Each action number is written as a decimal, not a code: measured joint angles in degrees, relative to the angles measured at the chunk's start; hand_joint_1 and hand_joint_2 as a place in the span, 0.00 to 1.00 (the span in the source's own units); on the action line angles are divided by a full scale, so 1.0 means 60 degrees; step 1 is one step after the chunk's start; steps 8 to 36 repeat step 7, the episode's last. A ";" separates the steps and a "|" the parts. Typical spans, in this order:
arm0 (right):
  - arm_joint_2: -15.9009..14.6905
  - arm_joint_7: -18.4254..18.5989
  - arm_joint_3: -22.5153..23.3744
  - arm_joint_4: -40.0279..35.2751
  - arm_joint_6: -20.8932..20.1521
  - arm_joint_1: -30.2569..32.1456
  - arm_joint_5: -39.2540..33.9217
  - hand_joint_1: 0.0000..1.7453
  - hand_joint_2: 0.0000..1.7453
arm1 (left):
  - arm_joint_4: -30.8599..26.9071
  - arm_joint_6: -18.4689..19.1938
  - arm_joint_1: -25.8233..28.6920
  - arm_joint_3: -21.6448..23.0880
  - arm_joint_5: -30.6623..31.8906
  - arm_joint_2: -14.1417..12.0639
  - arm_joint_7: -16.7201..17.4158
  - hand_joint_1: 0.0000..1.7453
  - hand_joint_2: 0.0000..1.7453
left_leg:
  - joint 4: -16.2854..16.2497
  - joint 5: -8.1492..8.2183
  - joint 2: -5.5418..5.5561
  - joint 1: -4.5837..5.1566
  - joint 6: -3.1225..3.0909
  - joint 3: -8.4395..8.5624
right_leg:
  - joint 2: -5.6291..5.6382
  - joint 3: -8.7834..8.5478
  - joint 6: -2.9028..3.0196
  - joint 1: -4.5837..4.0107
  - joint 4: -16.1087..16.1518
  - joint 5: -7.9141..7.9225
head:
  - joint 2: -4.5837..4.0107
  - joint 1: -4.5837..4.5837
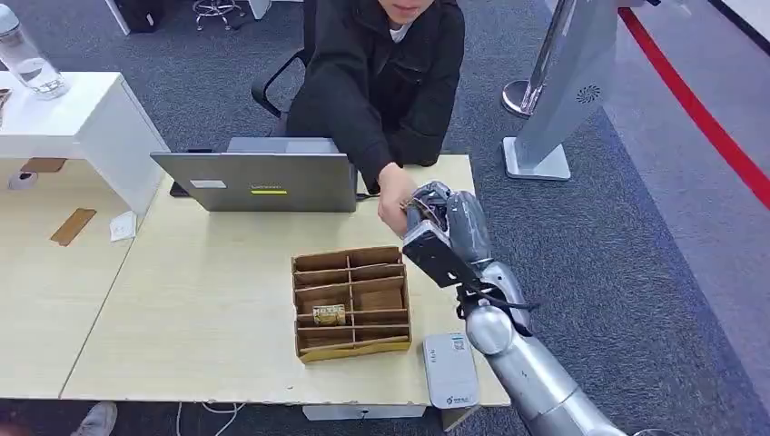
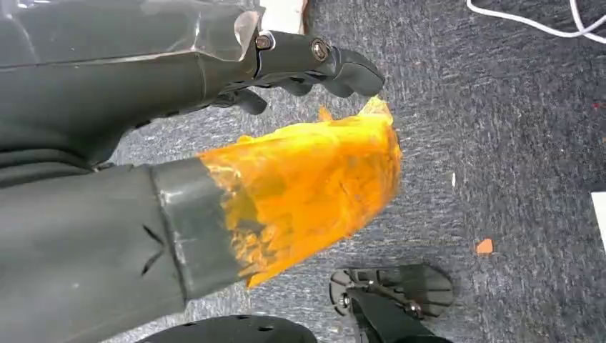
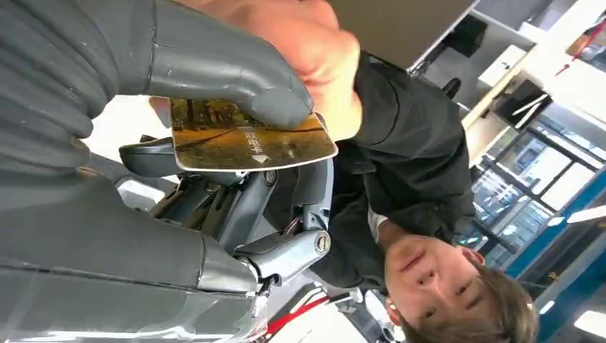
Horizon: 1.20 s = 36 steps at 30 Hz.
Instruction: Pass the card to the sensor for recognition and then transmit it.
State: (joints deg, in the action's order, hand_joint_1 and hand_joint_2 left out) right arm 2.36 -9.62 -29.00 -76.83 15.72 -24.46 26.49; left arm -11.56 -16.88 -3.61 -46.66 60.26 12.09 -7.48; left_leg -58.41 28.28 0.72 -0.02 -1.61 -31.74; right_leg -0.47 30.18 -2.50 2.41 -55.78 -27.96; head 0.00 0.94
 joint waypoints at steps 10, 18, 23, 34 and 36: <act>0.0285 0.0077 -0.0036 0.0434 -0.0018 -0.0257 0.0036 0.00 0.00 | 0.0000 -0.0014 0.0002 0.0000 0.0044 -0.0018 0.0044 0.00 0.00 | 0.0000 0.0001 0.0000 0.0000 0.0000 -0.0003 | 0.0000 0.0003 0.0001 0.0000 -0.0001 -0.0001 | 0.0000 0.0004; 0.0285 0.0077 -0.0036 0.0434 -0.0018 -0.0257 0.0036 0.00 0.00 | 0.0000 -0.0014 0.0002 0.0000 0.0044 -0.0018 0.0044 0.00 0.00 | 0.0000 0.0001 0.0000 0.0000 0.0000 -0.0003 | 0.0000 0.0003 0.0001 0.0000 -0.0001 -0.0001 | 0.0000 0.0004; 0.0285 0.0077 -0.0036 0.0434 -0.0018 -0.0257 0.0036 0.00 0.00 | 0.0000 -0.0014 0.0002 0.0000 0.0044 -0.0018 0.0044 0.00 0.00 | 0.0000 0.0001 0.0000 0.0000 0.0000 -0.0003 | 0.0000 0.0003 0.0001 0.0000 -0.0001 -0.0001 | 0.0000 0.0004; 0.0285 0.0077 -0.0036 0.0434 -0.0018 -0.0257 0.0036 0.00 0.00 | 0.0000 -0.0014 0.0002 0.0000 0.0044 -0.0018 0.0044 0.00 0.00 | 0.0000 0.0001 0.0000 0.0000 0.0000 -0.0003 | 0.0000 0.0003 0.0001 0.0000 -0.0001 -0.0001 | 0.0000 0.0004; 0.0285 0.0077 -0.0036 0.0434 -0.0018 -0.0257 0.0036 0.00 0.00 | 0.0000 -0.0014 0.0002 0.0000 0.0044 -0.0018 0.0044 0.00 0.00 | 0.0000 0.0001 0.0000 0.0000 0.0000 -0.0003 | 0.0000 0.0003 0.0001 0.0000 -0.0001 -0.0001 | 0.0000 0.0004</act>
